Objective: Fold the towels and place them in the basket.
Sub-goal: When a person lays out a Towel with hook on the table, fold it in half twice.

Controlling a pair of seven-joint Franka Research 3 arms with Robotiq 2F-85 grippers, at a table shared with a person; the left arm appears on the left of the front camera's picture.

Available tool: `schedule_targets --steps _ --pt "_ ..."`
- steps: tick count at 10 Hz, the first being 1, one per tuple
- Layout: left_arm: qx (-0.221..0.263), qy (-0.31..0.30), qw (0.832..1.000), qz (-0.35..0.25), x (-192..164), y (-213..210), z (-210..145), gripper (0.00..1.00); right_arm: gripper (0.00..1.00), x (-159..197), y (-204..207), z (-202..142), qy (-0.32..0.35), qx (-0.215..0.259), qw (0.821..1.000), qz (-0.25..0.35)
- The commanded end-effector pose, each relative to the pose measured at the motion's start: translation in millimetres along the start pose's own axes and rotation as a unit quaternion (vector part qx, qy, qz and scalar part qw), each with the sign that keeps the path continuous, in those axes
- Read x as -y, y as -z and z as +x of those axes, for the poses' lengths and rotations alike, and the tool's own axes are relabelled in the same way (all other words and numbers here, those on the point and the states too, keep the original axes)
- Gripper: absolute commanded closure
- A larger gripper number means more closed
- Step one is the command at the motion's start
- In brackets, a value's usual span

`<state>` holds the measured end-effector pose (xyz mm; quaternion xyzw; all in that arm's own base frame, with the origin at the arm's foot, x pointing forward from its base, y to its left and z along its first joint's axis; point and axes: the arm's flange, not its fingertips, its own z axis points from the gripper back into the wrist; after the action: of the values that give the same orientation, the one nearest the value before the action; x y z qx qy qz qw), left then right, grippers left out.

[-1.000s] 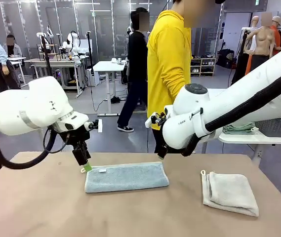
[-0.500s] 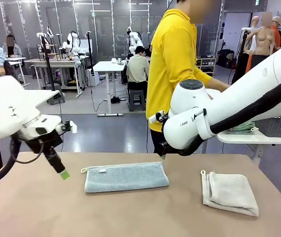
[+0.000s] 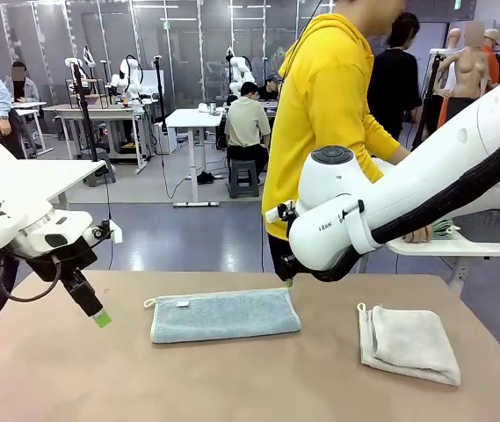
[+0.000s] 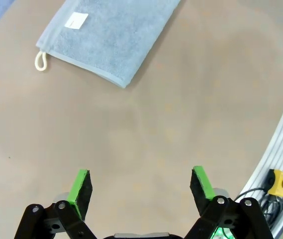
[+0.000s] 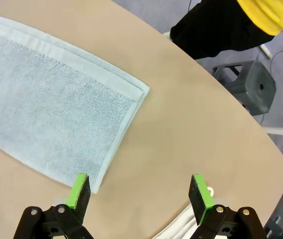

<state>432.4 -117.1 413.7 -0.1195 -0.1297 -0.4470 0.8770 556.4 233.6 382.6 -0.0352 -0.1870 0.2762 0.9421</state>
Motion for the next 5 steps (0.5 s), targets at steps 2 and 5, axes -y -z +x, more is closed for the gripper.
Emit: schedule_targets --steps 2,5 --pt "-0.001 -0.002 1.0 0.002 -5 0 6 0.0 0.0 0 0 0 0.0 0.0 1.0 0.0" --pt "-0.001 -0.002 1.0 0.002 -5 0 6 0.0 0.0 3 21 1 0.123 -0.024 0.988 0.09"
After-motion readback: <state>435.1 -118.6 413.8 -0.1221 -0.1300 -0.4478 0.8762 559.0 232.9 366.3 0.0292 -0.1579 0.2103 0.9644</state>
